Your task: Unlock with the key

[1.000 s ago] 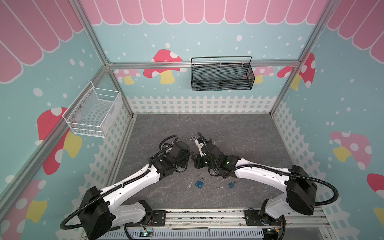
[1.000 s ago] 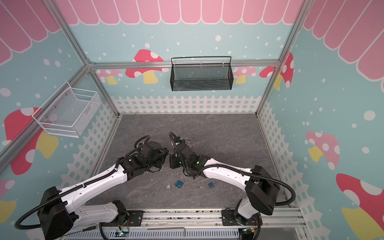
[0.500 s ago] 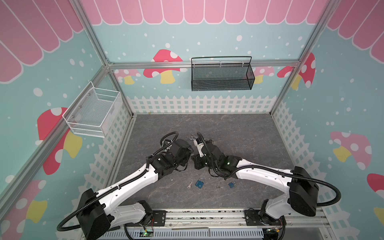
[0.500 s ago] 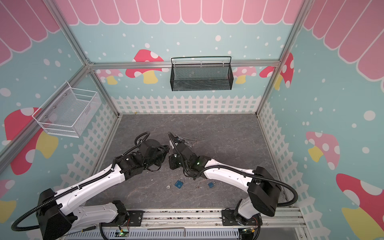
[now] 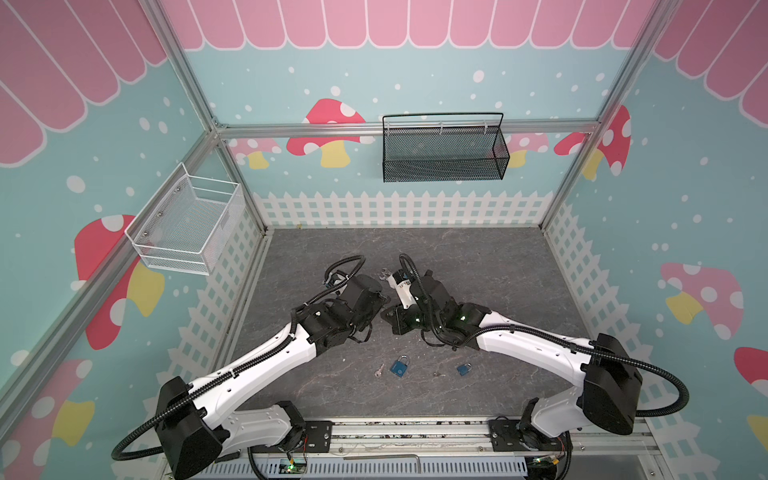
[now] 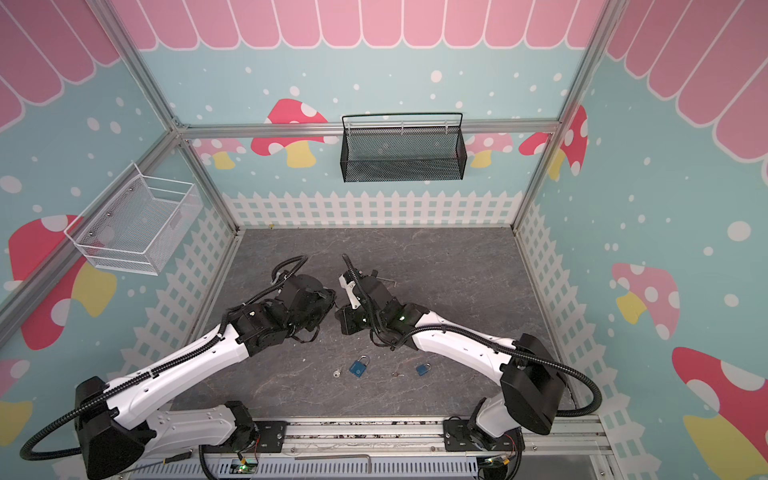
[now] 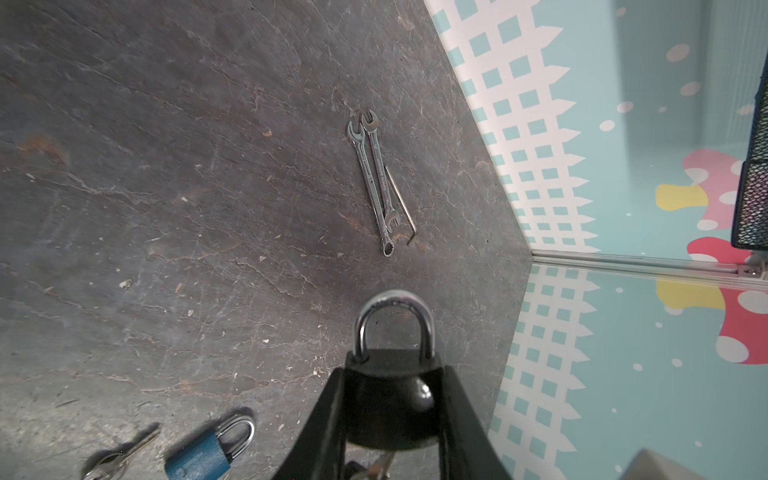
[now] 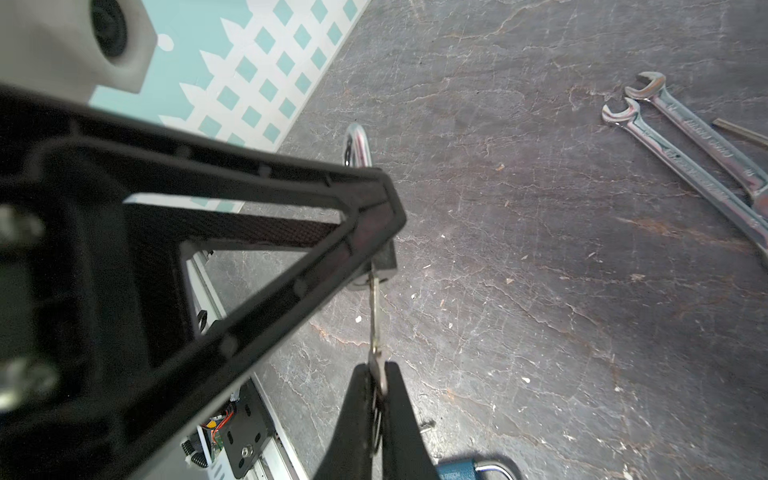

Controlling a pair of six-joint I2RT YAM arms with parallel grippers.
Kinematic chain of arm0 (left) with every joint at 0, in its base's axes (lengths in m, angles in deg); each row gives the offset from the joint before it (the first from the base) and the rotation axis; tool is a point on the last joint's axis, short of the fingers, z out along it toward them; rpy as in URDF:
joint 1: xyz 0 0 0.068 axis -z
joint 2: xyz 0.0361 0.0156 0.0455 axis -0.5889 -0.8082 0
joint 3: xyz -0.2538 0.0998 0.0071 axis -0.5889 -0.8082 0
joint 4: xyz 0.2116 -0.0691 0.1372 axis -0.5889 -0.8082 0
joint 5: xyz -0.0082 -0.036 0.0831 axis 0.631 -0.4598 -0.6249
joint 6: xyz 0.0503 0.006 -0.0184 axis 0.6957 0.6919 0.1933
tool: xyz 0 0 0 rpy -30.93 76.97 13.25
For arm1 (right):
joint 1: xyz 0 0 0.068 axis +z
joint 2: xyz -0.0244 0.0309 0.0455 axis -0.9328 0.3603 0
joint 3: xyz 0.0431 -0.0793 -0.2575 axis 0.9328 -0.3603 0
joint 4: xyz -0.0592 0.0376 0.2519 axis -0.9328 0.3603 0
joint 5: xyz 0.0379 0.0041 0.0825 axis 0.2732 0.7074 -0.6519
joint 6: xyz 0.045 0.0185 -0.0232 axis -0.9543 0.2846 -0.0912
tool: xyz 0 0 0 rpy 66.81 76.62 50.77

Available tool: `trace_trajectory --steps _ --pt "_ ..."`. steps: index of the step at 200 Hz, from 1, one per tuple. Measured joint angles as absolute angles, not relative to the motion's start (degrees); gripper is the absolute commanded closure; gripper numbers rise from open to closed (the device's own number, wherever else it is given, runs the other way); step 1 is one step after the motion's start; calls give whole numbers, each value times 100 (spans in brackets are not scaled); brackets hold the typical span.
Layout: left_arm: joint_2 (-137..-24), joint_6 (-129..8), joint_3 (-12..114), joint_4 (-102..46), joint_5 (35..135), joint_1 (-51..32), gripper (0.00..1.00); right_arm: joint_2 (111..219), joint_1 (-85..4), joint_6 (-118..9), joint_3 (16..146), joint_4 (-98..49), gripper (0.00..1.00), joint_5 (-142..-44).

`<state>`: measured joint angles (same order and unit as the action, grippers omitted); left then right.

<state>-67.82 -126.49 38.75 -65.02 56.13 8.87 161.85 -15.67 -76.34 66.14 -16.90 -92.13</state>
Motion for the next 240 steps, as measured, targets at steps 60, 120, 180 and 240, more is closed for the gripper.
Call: trace_trajectory --steps 60,120,180,240 --pt "-6821 -12576 3919 -6546 5720 891 100 16183 -1580 -7643 6676 -1528 100 -9191" --pt "-6832 -12380 3956 -6629 5727 939 100 16181 -1630 -7645 6783 -1332 100 -9355" --pt "-6935 -12021 4045 -6775 5740 985 100 16181 -1742 -7643 6818 -1187 100 -9670" --pt "-6992 -11862 4104 -6845 5779 992 100 16181 -1744 -7477 6835 -1109 100 -9528"
